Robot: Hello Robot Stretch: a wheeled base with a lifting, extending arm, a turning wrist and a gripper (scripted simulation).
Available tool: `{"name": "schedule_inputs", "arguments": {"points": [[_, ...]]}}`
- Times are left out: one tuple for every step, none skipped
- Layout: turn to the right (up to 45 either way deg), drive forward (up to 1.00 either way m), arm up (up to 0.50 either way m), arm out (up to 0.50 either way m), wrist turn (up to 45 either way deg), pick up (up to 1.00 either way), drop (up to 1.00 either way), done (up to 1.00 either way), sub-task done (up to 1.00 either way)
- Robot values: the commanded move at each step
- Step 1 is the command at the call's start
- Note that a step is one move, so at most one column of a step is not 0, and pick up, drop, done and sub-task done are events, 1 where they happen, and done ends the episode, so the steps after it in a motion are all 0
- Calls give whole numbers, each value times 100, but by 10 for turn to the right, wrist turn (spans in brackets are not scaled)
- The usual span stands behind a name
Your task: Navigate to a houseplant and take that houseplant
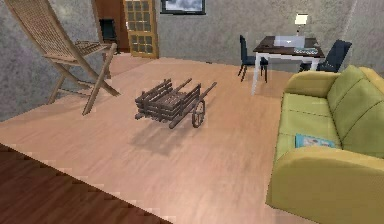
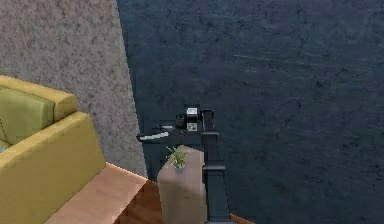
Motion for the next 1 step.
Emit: {"name": "schedule_inputs", "arguments": {"points": [[0, 0, 0, 0, 390, 0, 0, 0, 0]]}}
